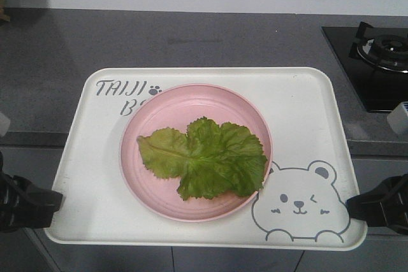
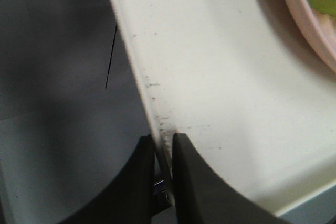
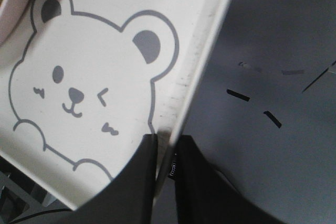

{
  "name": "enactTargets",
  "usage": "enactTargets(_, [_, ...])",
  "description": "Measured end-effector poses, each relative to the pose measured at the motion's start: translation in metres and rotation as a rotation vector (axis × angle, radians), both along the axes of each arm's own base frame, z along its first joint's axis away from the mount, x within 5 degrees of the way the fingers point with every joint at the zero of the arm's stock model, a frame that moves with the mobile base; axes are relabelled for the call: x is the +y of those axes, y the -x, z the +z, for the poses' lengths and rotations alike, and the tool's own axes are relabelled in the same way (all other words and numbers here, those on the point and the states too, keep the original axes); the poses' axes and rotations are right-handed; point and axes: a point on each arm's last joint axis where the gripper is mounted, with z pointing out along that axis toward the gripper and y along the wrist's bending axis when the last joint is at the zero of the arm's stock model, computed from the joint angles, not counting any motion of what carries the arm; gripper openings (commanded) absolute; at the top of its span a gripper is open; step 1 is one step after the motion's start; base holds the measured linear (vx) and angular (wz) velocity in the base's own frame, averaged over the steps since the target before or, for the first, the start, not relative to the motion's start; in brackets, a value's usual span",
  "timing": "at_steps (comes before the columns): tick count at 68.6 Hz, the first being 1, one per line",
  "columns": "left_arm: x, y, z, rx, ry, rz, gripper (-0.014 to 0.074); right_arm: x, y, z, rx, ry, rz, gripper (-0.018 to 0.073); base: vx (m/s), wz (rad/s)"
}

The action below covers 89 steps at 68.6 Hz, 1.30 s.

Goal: Transfer vegetables to tray and serve
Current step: 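Drive the base to the counter beside the stove carrying the tray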

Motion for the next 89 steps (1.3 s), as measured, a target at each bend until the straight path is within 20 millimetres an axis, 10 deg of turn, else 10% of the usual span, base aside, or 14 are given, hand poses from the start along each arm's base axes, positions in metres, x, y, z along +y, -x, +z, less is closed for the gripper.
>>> enactTargets(89, [0.0,0.0,0.0,0.0,0.0,0.0,-0.0006,0.0,0.0001,-0.0001,0.001,0.001,0.0,-0.0001,0.08,-0.06])
